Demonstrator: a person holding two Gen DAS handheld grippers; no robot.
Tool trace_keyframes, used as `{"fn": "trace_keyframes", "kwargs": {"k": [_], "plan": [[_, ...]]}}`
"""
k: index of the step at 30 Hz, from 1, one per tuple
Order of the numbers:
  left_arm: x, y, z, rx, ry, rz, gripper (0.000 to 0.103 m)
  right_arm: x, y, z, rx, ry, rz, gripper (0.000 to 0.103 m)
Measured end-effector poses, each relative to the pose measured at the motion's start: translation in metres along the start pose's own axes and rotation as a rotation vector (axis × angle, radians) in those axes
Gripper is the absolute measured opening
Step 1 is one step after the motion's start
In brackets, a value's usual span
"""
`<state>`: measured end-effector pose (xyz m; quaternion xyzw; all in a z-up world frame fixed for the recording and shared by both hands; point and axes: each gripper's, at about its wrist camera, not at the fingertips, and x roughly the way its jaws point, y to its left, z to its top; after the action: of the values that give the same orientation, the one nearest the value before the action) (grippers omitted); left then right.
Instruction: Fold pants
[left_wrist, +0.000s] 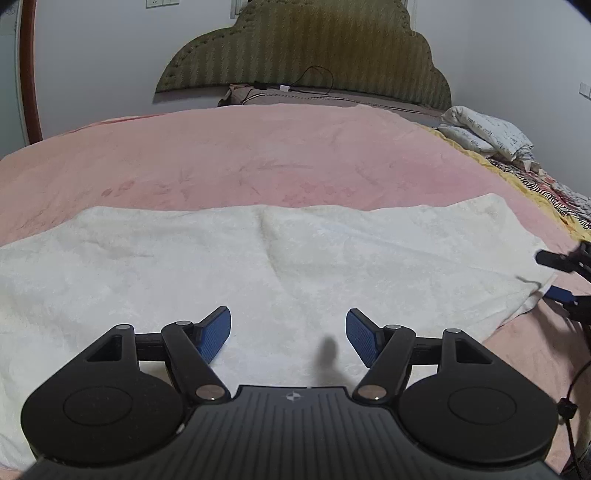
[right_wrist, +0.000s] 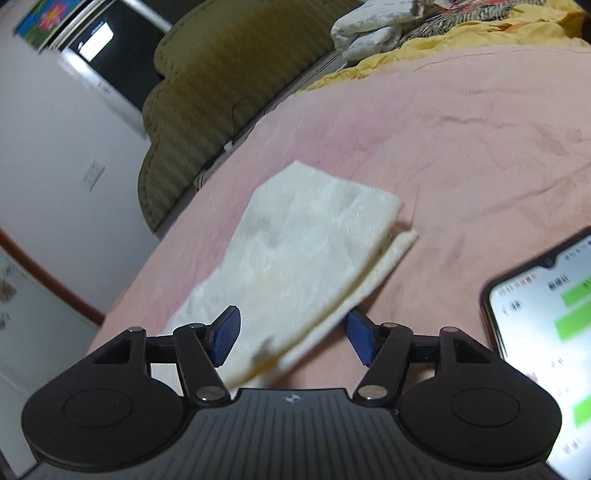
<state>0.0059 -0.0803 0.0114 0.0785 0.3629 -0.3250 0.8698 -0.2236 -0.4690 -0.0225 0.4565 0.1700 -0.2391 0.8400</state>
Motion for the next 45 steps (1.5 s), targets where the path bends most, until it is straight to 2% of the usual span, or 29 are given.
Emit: {"fn": "trace_keyframes", "kwargs": {"k": [1,3,5,7,9,12,15,17,19,23,28,29,30,31,32,34,36,38,42,45], "plan": [[0.0,-0.001,0.001,-0.001,0.0,-0.007,0.073,0.005,-0.002,0.003,0.023,-0.022,-0.005,0.062],[0.001,-0.003,0.004,-0.008,0.003,-0.02,0.073,0.015,-0.005,0.008,0.082,-0.065,-0.029,0.053],[0.005,-0.002,0.007,-0.022,0.013,-0.029,0.073,0.025,-0.009,0.014,0.119,-0.091,-0.039,0.029],[0.011,0.002,0.01,-0.056,0.035,-0.047,0.073,0.035,-0.015,0.017,0.168,-0.093,-0.026,0.014],[0.016,0.01,0.014,-0.126,0.053,-0.084,0.073,0.035,-0.013,0.018,0.165,-0.112,-0.008,0.014],[0.023,0.028,0.02,-0.293,0.081,-0.204,0.073,0.024,0.015,0.017,-0.018,-0.172,-0.026,0.013],[0.032,0.04,0.026,-0.473,0.093,-0.373,0.074,0.013,0.069,0.004,-0.369,-0.23,-0.046,0.013],[0.036,0.043,0.03,-0.566,0.081,-0.483,0.08,0.01,0.109,-0.016,-0.602,-0.243,-0.017,0.013],[0.041,0.043,0.034,-0.645,0.074,-0.589,0.09,0.012,0.138,-0.036,-0.748,-0.216,0.033,0.013],[0.058,0.031,0.045,-0.764,0.081,-0.773,0.1,0.016,0.164,-0.069,-0.877,-0.158,0.098,0.012],[0.094,0.013,0.057,-0.851,0.16,-0.806,0.101,0.013,0.175,-0.088,-0.922,-0.1,0.176,0.012],[0.1,0.012,0.059,-0.859,0.172,-0.801,0.1,0.012,0.177,-0.092,-0.955,-0.095,0.181,0.012],[0.104,0.012,0.061,-0.853,0.187,-0.785,0.093,0.011,0.178,-0.097,-1.0,-0.086,0.182,0.013],[0.106,0.013,0.063,-0.84,0.2,-0.765,0.078,0.012,0.18,-0.102,-1.04,-0.08,0.183,0.013],[0.107,0.015,0.065,-0.819,0.204,-0.748,0.069,0.012,0.182,-0.106,-1.072,-0.077,0.185,0.013],[0.101,0.02,0.072,-0.742,0.203,-0.682,0.032,0.014,0.185,-0.115,-1.121,-0.068,0.19,0.013],[0.088,0.022,0.078,-0.627,0.169,-0.589,0.019,0.017,0.191,-0.122,-1.149,-0.054,0.203,0.013],[0.066,0.023,0.083,-0.478,0.103,-0.481,0.01,0.019,0.198,-0.129,-1.179,-0.045,0.228,0.013],[0.014,0.025,0.077,-0.212,-0.033,-0.223,0.01,0.019,0.215,-0.152,-1.239,-0.026,0.339,0.013],[-0.011,0.039,0.066,-0.104,-0.081,-0.077,0.011,0.024,0.233,-0.175,-1.297,0.006,0.423,0.013]]}}
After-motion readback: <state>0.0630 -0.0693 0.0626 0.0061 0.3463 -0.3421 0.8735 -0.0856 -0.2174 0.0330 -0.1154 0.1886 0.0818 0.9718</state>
